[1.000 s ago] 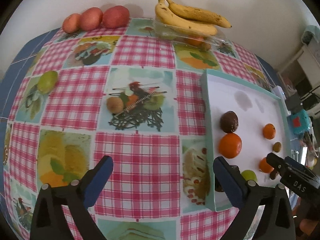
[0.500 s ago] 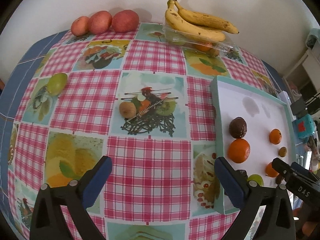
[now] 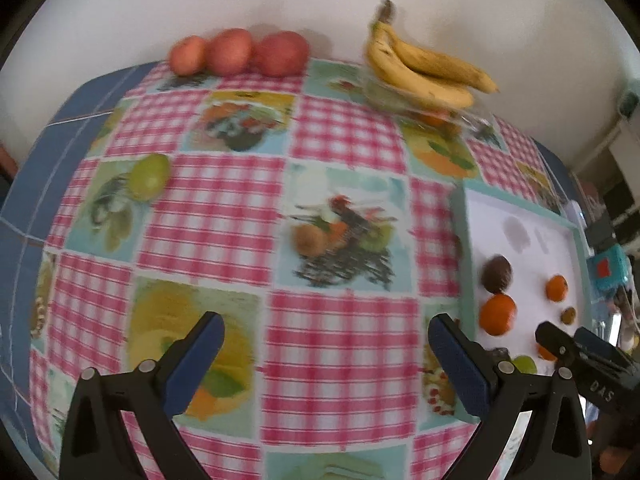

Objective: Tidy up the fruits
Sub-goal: 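Move both open tools back toward the fruits on the cloth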

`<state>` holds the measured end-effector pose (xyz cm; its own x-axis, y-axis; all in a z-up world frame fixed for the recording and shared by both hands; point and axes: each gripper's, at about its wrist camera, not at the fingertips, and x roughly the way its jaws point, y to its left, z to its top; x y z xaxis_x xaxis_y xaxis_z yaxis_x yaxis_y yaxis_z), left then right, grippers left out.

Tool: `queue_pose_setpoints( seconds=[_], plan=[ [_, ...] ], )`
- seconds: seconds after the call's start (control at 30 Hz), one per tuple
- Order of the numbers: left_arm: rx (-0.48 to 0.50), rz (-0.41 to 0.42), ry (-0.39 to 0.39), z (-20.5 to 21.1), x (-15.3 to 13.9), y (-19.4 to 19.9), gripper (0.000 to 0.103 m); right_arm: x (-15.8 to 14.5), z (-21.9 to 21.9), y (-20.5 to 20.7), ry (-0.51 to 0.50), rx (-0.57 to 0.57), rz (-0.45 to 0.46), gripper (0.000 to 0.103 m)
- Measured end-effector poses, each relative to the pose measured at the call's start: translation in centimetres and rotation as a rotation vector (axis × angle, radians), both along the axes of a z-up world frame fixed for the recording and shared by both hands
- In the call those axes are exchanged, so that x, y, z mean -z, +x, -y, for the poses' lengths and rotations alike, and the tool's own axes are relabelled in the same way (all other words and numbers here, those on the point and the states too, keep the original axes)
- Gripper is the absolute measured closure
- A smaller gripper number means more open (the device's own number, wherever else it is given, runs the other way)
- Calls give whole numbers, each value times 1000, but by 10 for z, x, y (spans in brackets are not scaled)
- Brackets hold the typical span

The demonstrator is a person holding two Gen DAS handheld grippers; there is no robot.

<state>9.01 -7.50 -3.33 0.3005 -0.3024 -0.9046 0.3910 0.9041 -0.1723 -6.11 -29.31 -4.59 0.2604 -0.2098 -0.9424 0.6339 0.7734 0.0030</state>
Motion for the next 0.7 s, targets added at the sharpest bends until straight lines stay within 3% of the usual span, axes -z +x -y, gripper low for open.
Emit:
queue_pose_setpoints(
  seconds=[0.27, 0.7],
  plan=[
    [-123, 37, 8, -56, -10, 23, 0, -10, -42, 30, 2, -95, 22, 11],
    [-211, 71, 31, -112, -19, 46, 0, -15, -105, 66, 6, -226, 52, 11]
  ],
)
